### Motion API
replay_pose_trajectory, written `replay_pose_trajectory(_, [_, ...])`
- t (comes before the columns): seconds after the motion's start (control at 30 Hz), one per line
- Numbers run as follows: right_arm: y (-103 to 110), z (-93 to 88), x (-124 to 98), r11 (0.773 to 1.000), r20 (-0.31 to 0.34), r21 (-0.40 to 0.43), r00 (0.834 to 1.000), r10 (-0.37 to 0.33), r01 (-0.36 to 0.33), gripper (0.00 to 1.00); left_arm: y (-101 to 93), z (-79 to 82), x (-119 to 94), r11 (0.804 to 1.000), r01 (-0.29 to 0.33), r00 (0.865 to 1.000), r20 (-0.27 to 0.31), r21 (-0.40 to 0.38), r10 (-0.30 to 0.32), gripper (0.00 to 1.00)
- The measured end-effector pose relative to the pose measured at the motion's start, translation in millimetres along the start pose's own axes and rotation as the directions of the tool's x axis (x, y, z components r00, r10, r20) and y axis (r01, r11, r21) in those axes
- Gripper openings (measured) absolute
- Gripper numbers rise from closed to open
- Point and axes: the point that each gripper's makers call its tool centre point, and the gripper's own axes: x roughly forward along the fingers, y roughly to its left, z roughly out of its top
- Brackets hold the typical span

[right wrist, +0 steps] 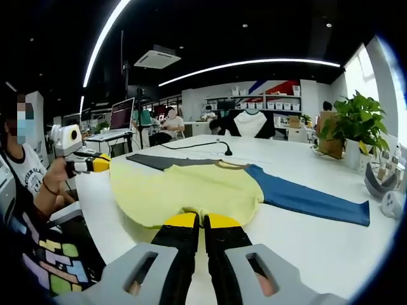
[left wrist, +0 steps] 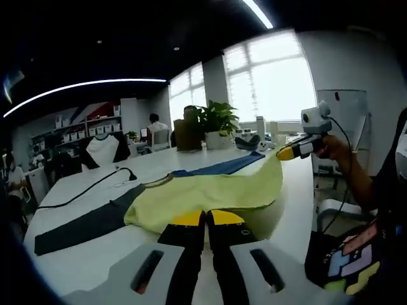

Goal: Fold the garment on the visible template until the final outline fits inside the template.

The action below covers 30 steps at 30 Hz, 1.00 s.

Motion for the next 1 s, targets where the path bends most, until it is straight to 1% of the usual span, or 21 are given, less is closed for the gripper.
replay_pose_trajectory(0.13, [1.3,-4.0,-1.2,1.0,-0.011,0.006,1.0,0.01,-0.01,0.0,-0.9,16.6,15.3,0.999,0.007,1.0,-0.001,0.051,-0.007,0.03])
replay_pose_trajectory(0.27, [0.6,-9.0,-3.7,1.0,-0.024,0.008,1.0,0.009,-0.009,0.0,-7.7,24.5,27.6,0.995,0.033,0.999,-0.026,0.089,-0.03,0.03])
replay_pose_trajectory(0.43, [-0.6,-7.1,-5.4,1.0,-0.02,0.011,1.0,0.006,-0.005,0.0,-9.3,30.7,42.5,0.993,0.054,0.998,-0.043,0.108,-0.049,0.03])
replay_pose_trajectory(0.53, [1.5,-7.4,-4.8,1.0,-0.024,0.008,1.0,0.012,-0.012,0.0,-10.3,32.3,54.3,0.991,0.08,0.996,-0.057,0.106,-0.074,0.03])
replay_pose_trajectory(0.63, [3.1,-8.6,-3.8,1.0,-0.031,0.006,0.999,0.017,-0.017,0.0,-11.8,32.4,66.6,0.989,0.107,0.992,-0.073,0.097,-0.101,0.03])
replay_pose_trajectory(0.73, [4.7,-10.5,-2.7,1.0,-0.038,0.01,0.999,0.025,-0.025,0.0,-13.3,29.5,84.0,0.986,0.131,0.988,-0.1,0.101,-0.121,0.03])
replay_pose_trajectory(0.77, [4.7,-11.0,-2.6,1.0,-0.04,0.01,0.999,0.026,-0.026,0.01,-13.8,28.8,86.5,0.986,0.136,0.987,-0.104,0.1,-0.126,0.03])
replay_pose_trajectory(0.87, [4.6,-11.8,-2.7,1.0,-0.043,0.01,0.999,0.026,-0.026,0.01,-18.9,21.5,103.5,0.981,0.17,0.979,-0.132,0.093,-0.157,0.03])
replay_pose_trajectory(1.0, [4.5,-13.2,-1.9,0.999,-0.049,0.013,0.998,0.03,-0.029,0.01,-20.4,11.1,121.4,0.979,0.185,0.972,-0.165,0.084,-0.169,0.03])
